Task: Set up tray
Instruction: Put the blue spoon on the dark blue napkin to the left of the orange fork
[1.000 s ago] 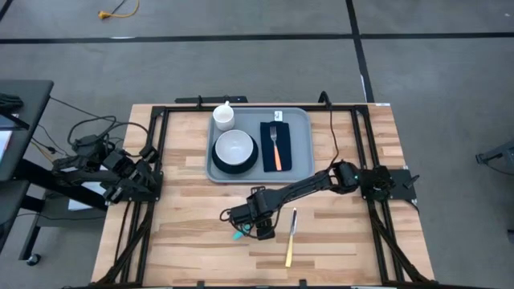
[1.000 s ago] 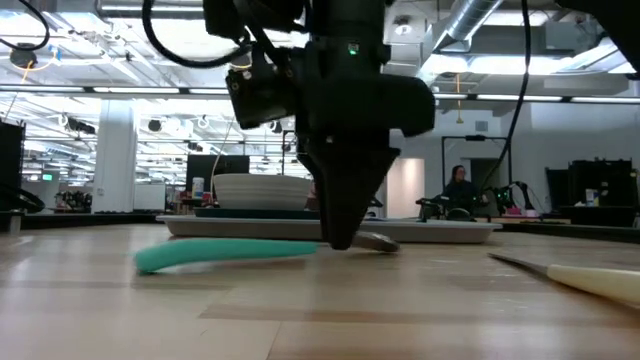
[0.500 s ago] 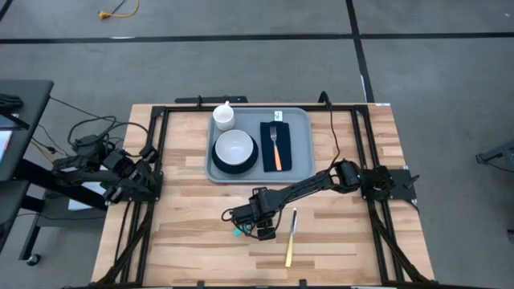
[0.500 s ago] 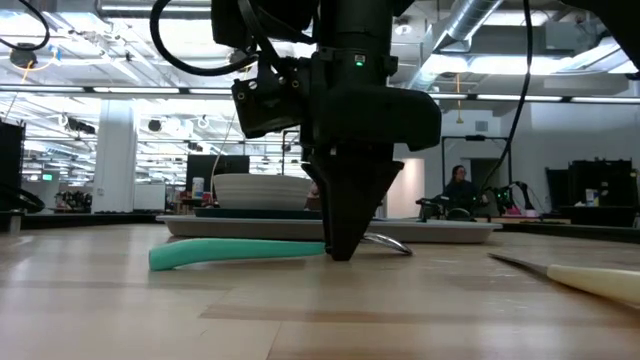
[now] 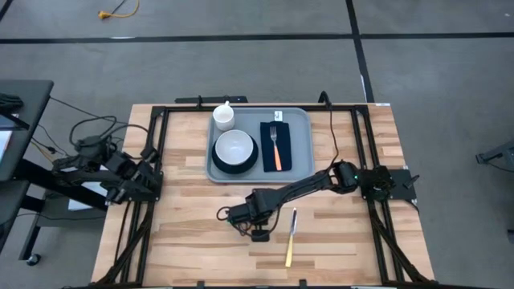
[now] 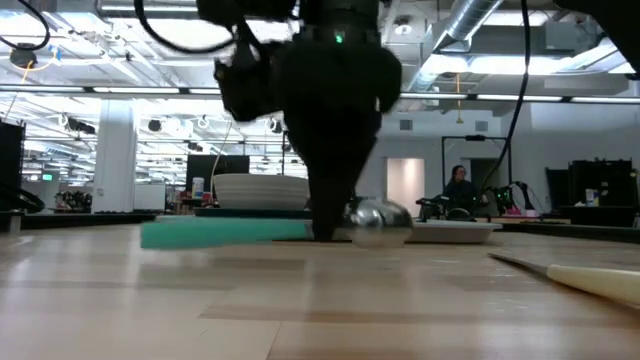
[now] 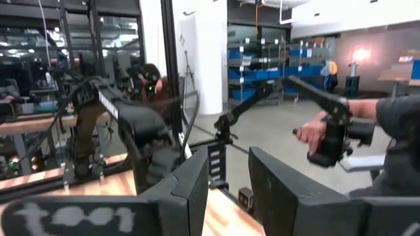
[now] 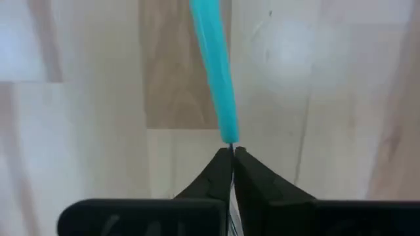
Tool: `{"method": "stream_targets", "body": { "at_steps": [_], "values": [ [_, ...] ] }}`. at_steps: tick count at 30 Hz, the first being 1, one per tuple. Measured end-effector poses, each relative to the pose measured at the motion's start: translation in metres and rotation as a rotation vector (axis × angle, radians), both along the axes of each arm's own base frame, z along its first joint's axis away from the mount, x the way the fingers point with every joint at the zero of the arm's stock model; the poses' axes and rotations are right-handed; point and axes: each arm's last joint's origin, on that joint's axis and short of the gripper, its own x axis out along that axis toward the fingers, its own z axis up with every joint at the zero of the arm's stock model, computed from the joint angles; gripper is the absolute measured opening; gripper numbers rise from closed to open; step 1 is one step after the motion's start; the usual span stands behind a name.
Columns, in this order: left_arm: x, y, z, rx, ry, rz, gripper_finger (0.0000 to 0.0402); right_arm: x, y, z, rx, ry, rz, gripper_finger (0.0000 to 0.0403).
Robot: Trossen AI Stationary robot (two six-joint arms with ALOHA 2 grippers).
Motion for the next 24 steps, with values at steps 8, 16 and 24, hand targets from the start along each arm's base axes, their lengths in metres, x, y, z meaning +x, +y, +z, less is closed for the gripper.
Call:
{"method": "stream_targets", "body": {
  "at_steps": [8, 16, 24],
  "values": [
    [0.010, 0.001, -0.015, 0.023, 0.039, 0.054, 0.0098, -0.002, 0.004, 0.035, -0.146, -0.031, -0.003, 0.0002],
    [0.028, 0.008, -0.032, -0.133, 0.054, 0.310, 0.0098, -0.018, 0.011, 0.057, -0.377, 0.006, -0.028, 0.0001],
    [0.028, 0.008, -0.027, -0.254, 0.049, 0.293, 0.0098, -0.028, 0.014, 0.062, -0.570, 0.016, 0.025, 0.0001]
  ]
}}
